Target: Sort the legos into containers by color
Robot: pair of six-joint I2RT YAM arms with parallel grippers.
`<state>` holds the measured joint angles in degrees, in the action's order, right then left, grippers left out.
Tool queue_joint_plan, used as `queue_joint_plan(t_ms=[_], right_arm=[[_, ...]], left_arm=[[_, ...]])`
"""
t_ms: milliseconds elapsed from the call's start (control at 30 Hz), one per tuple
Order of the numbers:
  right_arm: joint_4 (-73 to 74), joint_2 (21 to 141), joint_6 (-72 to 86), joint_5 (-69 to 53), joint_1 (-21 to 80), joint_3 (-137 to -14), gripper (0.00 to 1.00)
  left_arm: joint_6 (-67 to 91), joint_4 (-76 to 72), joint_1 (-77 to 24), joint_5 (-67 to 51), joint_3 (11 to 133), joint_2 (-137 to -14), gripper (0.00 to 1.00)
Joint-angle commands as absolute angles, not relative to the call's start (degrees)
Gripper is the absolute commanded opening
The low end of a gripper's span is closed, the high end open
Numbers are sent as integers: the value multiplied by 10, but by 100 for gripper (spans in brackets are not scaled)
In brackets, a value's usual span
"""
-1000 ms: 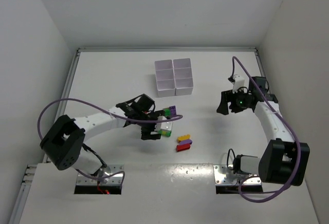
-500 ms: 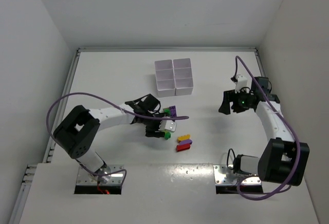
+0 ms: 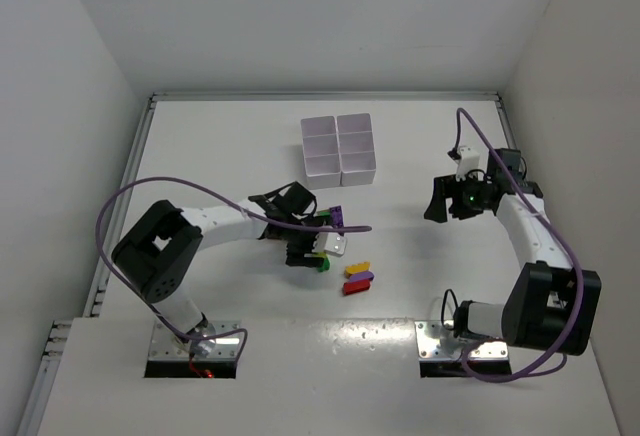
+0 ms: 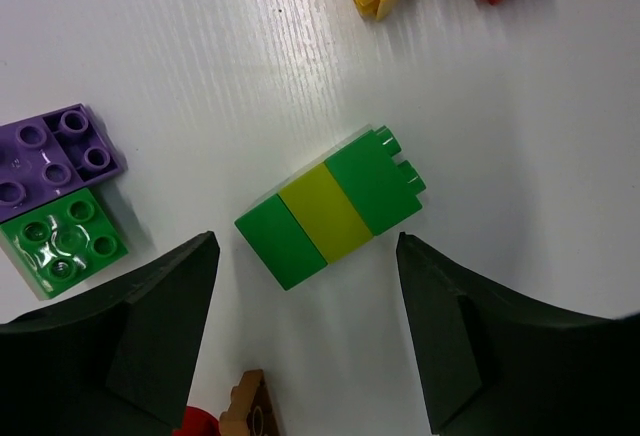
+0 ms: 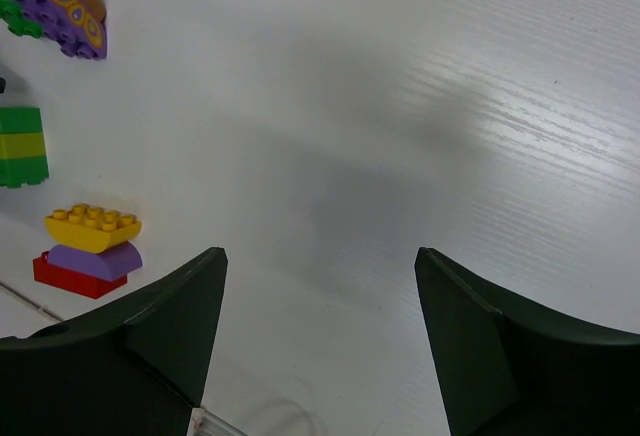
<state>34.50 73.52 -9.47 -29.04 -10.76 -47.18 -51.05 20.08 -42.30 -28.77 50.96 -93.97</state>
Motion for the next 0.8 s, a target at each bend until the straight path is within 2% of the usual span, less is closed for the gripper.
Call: queue_joint_plan(t_ms=[0, 167, 433, 667, 767], right_arm=[[327, 741, -96, -305, -111, -496, 77], [327, 741, -96, -305, -111, -496, 77], [327, 730, -96, -305, -116, -496, 77], [327, 730, -96, -310, -121, -490, 77], [327, 730, -96, -310, -121, -490, 77]], left_arm=[[-546, 194, -431, -298, 531, -938, 79], [-572, 194, -431, -298, 531, -938, 87], [-728, 284, -431, -321, 554, -939, 88], [-856, 374, -436, -331, 598, -960, 82], [-903, 424, -441, -331, 627, -987, 76]])
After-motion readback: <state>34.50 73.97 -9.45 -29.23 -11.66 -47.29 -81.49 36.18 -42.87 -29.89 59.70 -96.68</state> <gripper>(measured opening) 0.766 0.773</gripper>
